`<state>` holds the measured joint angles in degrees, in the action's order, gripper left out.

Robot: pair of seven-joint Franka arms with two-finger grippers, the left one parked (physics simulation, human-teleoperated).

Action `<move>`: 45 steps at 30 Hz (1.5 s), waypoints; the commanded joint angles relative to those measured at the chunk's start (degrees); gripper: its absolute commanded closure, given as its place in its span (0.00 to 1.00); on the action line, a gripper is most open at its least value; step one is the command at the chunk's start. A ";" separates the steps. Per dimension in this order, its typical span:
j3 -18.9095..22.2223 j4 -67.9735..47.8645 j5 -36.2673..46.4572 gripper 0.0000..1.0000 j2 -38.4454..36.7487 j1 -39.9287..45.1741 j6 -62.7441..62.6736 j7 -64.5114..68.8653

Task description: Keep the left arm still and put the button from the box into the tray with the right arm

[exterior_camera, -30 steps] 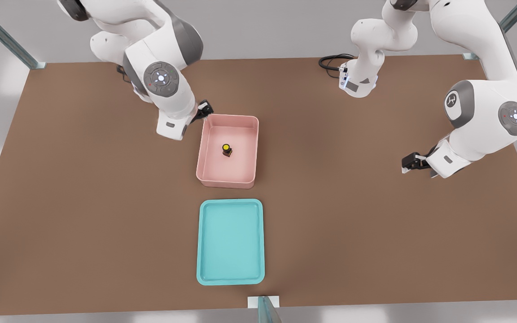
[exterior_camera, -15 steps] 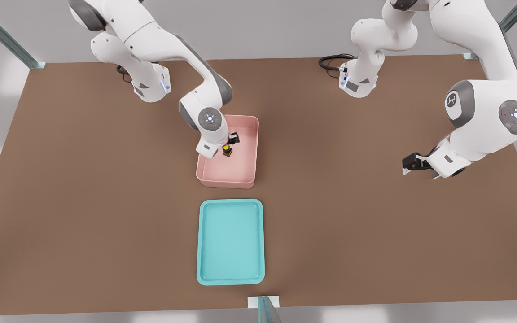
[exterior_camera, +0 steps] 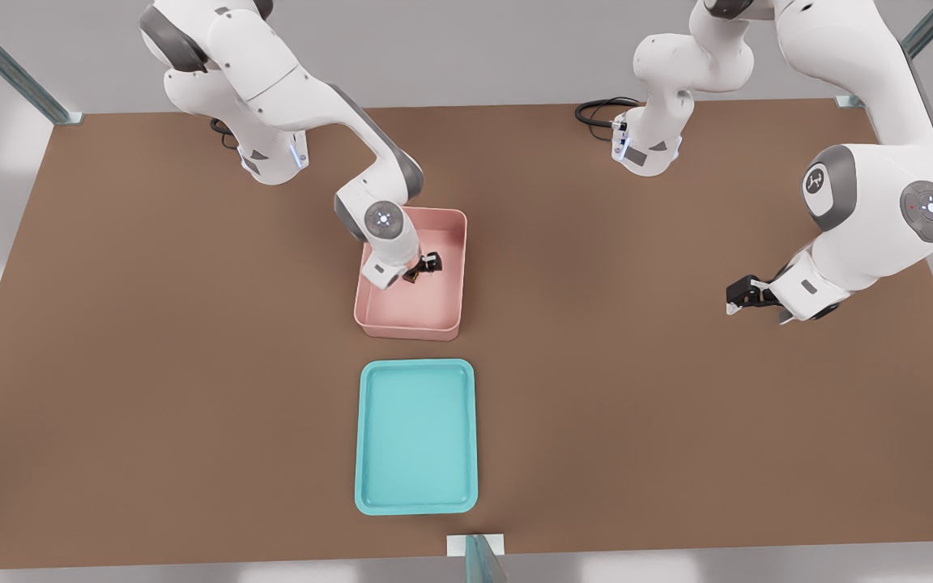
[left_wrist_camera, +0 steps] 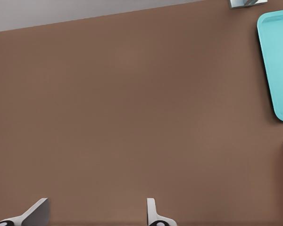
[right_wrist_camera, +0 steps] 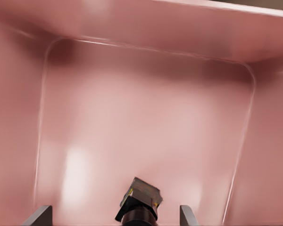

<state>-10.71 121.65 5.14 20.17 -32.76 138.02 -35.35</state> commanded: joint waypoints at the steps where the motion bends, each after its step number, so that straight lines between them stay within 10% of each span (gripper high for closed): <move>1: -0.02 0.61 0.04 0.00 -0.13 -0.03 0.85 -6.13; 17: -0.54 2.28 -0.57 0.01 1.89 -0.64 0.76 -5.60; 32: -0.46 2.98 -0.57 0.49 1.10 -0.29 0.67 -2.97; 45: 0.25 -6.24 -0.05 0.54 -5.14 0.06 -15.66 -2.97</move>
<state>-10.49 116.97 5.23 15.21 -32.83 130.82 -38.63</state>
